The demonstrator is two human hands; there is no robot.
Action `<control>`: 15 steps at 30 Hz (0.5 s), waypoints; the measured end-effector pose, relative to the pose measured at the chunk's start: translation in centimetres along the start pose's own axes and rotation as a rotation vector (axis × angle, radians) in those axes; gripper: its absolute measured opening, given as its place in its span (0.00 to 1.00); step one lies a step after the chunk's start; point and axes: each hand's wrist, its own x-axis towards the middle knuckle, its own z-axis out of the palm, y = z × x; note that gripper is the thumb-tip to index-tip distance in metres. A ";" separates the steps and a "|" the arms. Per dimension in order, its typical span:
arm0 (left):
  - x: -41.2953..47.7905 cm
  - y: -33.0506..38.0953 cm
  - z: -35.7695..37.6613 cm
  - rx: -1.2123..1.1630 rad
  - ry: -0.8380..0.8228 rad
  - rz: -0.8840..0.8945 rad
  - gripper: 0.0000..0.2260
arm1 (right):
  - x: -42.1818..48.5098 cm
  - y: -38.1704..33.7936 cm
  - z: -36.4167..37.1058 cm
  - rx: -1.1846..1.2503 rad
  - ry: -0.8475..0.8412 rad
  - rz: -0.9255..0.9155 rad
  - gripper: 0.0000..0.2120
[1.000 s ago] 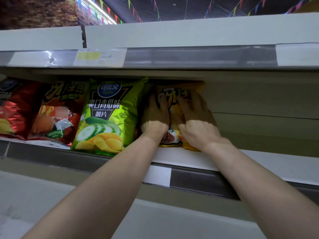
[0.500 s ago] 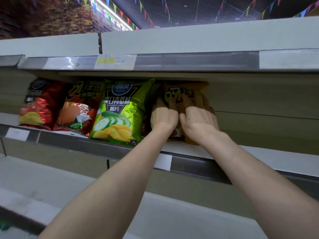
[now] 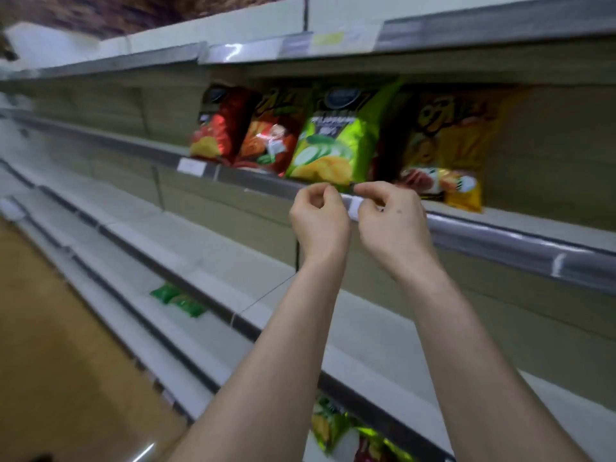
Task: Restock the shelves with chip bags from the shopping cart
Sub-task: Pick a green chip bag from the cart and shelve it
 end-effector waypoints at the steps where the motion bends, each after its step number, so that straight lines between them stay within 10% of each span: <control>1: -0.2 -0.5 -1.8 -0.008 0.024 -0.039 0.04 | -1.1 -0.3 1.2 0.044 -0.040 0.021 0.16; 15: -2.2 -2.2 -30.0 0.093 0.508 -0.207 0.05 | -18.3 -10.3 17.8 0.388 -0.641 0.099 0.13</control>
